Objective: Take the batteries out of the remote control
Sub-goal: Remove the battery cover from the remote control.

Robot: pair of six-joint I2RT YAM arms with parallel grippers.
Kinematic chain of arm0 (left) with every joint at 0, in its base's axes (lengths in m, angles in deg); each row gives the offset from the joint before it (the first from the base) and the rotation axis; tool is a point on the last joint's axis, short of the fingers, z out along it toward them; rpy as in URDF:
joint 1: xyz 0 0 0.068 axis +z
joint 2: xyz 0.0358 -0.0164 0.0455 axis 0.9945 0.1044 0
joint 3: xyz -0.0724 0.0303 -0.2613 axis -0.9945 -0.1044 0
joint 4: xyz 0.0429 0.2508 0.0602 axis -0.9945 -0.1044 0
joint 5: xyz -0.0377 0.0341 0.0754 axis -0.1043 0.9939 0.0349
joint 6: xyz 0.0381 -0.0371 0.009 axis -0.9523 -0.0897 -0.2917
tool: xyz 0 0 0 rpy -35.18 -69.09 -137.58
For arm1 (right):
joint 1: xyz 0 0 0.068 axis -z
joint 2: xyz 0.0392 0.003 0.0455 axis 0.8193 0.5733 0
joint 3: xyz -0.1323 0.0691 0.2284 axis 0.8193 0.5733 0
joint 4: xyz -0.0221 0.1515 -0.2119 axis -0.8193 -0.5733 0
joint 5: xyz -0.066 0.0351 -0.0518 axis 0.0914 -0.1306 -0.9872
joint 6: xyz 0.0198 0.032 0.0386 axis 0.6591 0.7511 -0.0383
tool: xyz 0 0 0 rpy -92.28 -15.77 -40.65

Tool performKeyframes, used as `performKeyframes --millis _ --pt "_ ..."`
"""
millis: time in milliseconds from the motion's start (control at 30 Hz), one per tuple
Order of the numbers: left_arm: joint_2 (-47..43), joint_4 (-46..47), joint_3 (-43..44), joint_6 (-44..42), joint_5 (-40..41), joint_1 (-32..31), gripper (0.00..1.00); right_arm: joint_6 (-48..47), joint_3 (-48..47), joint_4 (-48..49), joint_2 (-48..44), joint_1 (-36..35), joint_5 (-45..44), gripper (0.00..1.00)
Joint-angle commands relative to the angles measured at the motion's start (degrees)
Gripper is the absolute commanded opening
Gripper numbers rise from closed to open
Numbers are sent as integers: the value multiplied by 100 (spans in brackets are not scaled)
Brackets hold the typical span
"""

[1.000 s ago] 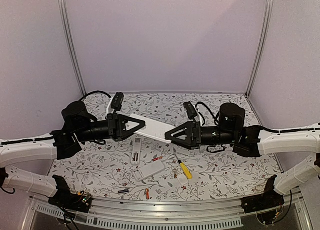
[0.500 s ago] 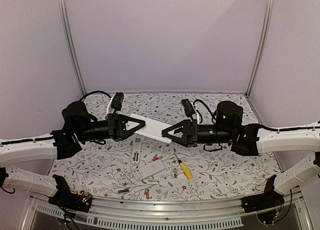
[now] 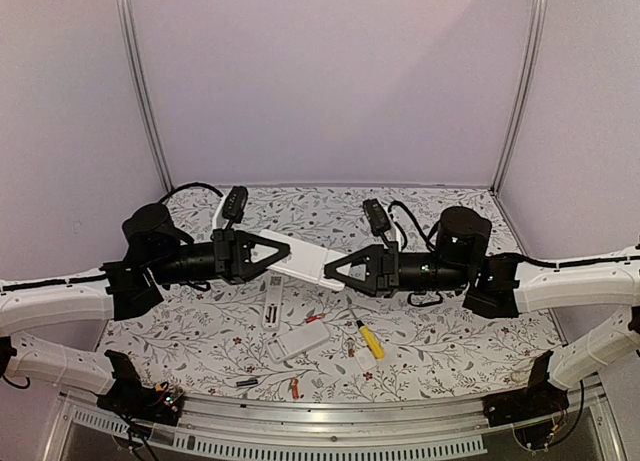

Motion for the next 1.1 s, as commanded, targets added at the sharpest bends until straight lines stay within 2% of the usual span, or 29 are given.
performKeyframes --millis 0,233,333,500,833,1067 --pt "-172 71 20 -62 16 70 0 105 385 -530 -149 104 -409 17" --pt "-175 62 5 -53 -11 87 0 144 468 -537 -260 163 -418 32" --pt "-156 48 -3 -45 11 85 0 150 480 -557 -236 163 -433 33" --pt "-167 -124 -3 -93 78 88 0 161 520 -574 -293 163 -491 23" --pt "-73 -426 45 -203 124 89 0 126 481 -662 -322 163 -504 12" --pt "-21 -461 12 -223 166 84 0 161 432 -499 -350 159 -436 9"
